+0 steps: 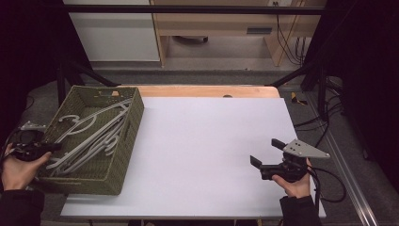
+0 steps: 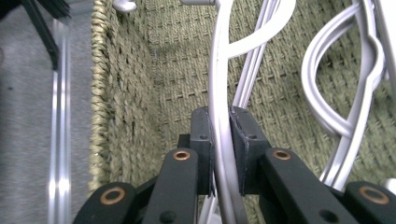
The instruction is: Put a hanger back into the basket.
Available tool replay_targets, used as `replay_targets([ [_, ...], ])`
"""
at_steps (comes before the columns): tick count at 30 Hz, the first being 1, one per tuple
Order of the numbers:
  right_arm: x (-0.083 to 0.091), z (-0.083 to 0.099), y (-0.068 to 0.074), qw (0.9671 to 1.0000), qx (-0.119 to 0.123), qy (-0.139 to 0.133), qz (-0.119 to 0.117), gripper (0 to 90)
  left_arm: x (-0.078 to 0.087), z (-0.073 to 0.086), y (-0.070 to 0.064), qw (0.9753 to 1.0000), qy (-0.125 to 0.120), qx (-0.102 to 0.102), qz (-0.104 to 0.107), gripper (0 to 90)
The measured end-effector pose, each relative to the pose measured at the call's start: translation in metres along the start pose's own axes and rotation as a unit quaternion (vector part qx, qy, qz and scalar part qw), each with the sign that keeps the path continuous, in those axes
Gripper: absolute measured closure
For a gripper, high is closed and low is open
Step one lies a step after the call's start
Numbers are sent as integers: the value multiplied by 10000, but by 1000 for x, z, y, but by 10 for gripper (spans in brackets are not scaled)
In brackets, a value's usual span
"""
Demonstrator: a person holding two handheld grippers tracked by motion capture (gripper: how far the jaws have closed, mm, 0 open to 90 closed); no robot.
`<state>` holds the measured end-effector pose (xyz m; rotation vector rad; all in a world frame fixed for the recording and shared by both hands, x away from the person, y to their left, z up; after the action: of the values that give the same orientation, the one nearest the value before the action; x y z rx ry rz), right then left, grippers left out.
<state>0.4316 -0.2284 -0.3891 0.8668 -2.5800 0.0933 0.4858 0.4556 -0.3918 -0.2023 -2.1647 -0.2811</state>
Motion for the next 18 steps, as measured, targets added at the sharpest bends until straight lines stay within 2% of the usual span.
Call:
replay_targets([
  [5,0,0,0,10000,53,19,-16,14,5,0,-4,9998,-182,-38,-107,800],
  [12,-1,0,0,10000,2,9,-4,15,7,-1,-2,9995,-284,103,55,800],
  [16,-1,0,1,10000,11,20,-23,14,8,-3,-8,9996,-263,-22,-138,800],
  [18,0,0,0,10000,11,0,-13,14,10,-3,-11,9996,-260,-9,-145,800],
])
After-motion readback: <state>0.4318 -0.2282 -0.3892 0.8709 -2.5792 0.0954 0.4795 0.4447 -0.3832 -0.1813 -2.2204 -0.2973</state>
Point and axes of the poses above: each handheld gripper's, and its own axes: x roughly backward along the jaws, z roughly out of its underside, y roughly to its left, the point moved 3 cm from there along -x, roughly forward along the jaws, and after that the axes turned 4 degrees about y, right-handed, at the moved point
